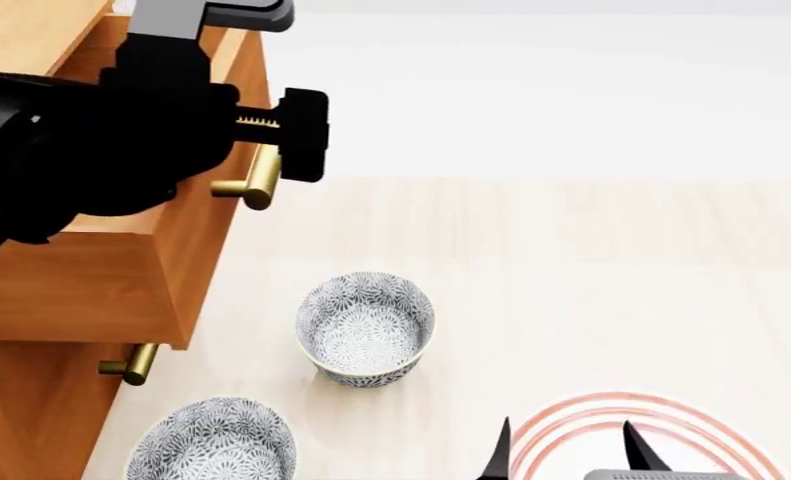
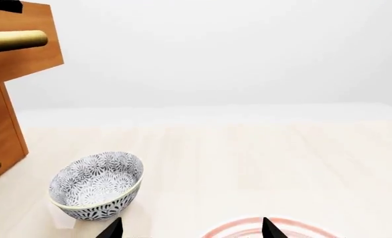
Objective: Open the top drawer of the cabinet.
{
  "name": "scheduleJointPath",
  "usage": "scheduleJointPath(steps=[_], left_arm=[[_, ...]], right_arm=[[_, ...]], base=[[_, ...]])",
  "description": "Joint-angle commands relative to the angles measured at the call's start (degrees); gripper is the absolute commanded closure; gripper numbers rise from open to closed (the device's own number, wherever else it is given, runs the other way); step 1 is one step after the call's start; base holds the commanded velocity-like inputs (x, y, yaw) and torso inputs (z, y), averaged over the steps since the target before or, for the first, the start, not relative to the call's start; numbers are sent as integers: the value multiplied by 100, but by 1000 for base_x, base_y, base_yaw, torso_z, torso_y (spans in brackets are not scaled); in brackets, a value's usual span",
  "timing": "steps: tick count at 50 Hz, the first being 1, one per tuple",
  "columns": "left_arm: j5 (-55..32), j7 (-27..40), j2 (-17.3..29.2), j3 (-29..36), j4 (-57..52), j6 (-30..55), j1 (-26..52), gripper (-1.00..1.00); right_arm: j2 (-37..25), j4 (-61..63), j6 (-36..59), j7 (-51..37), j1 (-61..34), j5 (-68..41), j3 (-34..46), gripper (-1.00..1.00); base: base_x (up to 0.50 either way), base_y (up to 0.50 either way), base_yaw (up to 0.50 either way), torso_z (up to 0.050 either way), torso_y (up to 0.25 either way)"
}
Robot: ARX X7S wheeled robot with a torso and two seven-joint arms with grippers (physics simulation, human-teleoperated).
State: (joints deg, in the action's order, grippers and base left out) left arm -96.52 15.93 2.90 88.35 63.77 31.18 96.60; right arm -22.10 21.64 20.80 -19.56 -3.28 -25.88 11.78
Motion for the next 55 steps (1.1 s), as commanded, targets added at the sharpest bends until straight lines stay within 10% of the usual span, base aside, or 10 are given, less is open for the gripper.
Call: scheduleJointPath(steps=[1, 55], left_arm=[[-2341, -502, -289, 388, -816, -222, -148, -100], [-2951, 143, -289, 333, -2082, -759, 75, -100]], right_arm=[[-35, -65, -17, 47, -1, -3, 46, -100], [-137, 108, 23, -22, 145, 22, 233, -100]], base=[[0, 0, 5, 0, 0], [0, 0, 4, 0, 3]])
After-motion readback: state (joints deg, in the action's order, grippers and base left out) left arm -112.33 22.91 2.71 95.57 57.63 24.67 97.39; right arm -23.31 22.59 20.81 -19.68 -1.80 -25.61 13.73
